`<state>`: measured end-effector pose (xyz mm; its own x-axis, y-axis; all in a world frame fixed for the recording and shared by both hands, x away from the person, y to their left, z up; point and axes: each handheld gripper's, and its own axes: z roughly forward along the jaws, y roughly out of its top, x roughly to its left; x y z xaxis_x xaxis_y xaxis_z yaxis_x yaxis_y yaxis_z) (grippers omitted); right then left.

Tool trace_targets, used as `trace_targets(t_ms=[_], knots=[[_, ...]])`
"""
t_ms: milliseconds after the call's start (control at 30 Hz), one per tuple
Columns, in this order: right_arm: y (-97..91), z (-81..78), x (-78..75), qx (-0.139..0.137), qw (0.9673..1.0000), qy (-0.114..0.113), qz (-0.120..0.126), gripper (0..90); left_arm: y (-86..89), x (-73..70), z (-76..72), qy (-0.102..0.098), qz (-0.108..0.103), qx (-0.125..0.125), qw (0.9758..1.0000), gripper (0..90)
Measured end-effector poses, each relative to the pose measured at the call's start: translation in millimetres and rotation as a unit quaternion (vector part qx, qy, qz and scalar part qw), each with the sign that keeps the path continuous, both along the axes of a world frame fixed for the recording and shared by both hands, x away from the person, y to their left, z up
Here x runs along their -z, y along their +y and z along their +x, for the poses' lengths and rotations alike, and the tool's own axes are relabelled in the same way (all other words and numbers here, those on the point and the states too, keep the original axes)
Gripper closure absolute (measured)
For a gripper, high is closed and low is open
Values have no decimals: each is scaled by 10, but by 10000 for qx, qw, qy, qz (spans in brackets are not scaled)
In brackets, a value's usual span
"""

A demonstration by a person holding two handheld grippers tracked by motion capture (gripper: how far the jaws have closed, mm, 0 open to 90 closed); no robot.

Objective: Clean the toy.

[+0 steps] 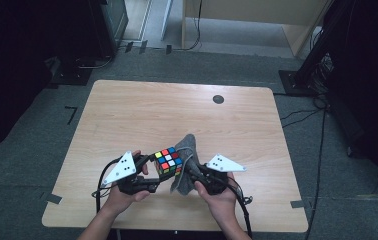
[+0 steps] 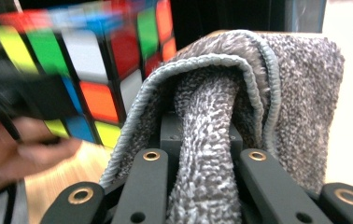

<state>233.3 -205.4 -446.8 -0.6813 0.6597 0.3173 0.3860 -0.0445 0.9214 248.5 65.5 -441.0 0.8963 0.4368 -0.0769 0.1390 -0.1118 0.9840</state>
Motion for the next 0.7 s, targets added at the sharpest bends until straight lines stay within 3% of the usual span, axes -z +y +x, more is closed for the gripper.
trace_targets(t_ms=[33, 67, 133, 200, 233, 300, 400, 467, 567, 633, 700], knots=[[-51, -34, -100, 88, 9993, -199, 304, 792, -18, 33, 11, 73, 12, -1, 10000, 345], [-43, -48, -111, 42, 9991, -235, 344, 792, -30, 42, 13, 90, 6, 21, 10000, 345], [26, -81, -77, 104, 9995, -280, 142, 800, -21, 42, 19, 130, -28, 32, 9999, 344], [65, -46, 15, -79, 9999, -64, -10, 799, -1, 33, 25, 135, -60, 6, 9999, 345], [101, -17, 94, -250, 9993, 106, -250, 799, 43, -5, 45, 126, -163, -153, 9997, 345], [167, -13, 206, -218, 9984, 154, -496, 798, 102, -54, 73, 183, -427, -337, 9984, 345], [243, -42, 259, -198, 9992, 211, -261, 797, 141, -76, 89, 313, -732, -475, 9957, 345], [301, -105, 209, -160, 9999, -37, -24, 796, 110, -63, 80, 338, -735, -384, 9960, 345], [380, -191, 156, -114, 9997, -166, 114, 799, 48, -53, 65, 400, -825, -232, 9955, 345], [461, -218, 177, -404, 9989, -139, 207, 800, -5, -45, 49, 375, -731, -209, 9964, 345], [583, -264, 190, -715, 9972, -238, -2, 799, -40, -42, 30, 330, -634, -211, 9972, 345]])
